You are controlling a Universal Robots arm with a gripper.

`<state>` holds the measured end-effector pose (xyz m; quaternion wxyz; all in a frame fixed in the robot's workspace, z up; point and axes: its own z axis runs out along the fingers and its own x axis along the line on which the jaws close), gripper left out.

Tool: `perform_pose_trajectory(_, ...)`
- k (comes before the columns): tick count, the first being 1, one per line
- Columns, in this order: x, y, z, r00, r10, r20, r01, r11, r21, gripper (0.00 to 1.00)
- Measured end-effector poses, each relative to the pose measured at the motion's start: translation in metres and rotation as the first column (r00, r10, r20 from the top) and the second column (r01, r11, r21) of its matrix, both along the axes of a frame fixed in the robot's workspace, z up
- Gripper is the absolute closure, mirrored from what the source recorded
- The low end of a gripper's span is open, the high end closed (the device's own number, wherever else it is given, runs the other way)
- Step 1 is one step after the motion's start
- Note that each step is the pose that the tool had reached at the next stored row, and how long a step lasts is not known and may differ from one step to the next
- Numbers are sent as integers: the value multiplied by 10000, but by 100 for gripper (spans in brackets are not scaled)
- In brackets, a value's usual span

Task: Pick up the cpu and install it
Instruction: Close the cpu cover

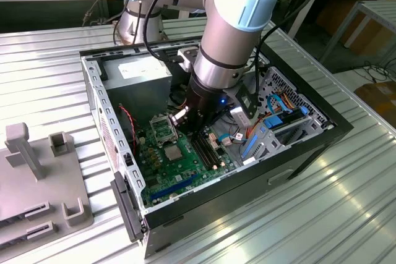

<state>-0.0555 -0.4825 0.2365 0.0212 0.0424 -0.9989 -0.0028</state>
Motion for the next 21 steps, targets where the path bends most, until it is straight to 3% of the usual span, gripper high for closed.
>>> perform_pose_trajectory(3, 1, 0, -1, 9979, 645, 1, -645, 9979, 3, 89)
perform_pose_trajectory(6, 3, 0, -2, 9907, 1362, 1, -1362, 9907, 2, 89)
perform_pose_trajectory(8, 4, 0, -3, 9837, 1797, 1, -1797, 9837, 4, 89)
perform_pose_trajectory(9, 6, 0, -4, 9782, 2075, 2, -2075, 9782, 7, 89)
perform_pose_trajectory(11, 10, 0, -6, 9707, 2402, 2, -2402, 9707, 8, 89)
perform_pose_trajectory(12, 14, 0, -8, 9649, 2627, 2, -2627, 9649, 11, 89)
perform_pose_trajectory(15, 28, 0, -10, 9555, 2951, 7, -2951, 9555, 24, 89)
perform_pose_trajectory(16, 29, 0, -10, 9534, 3017, 7, -3017, 9534, 25, 89)
perform_pose_trajectory(21, 29, 0, -9, 9528, 3037, 6, -3037, 9528, 24, 89)
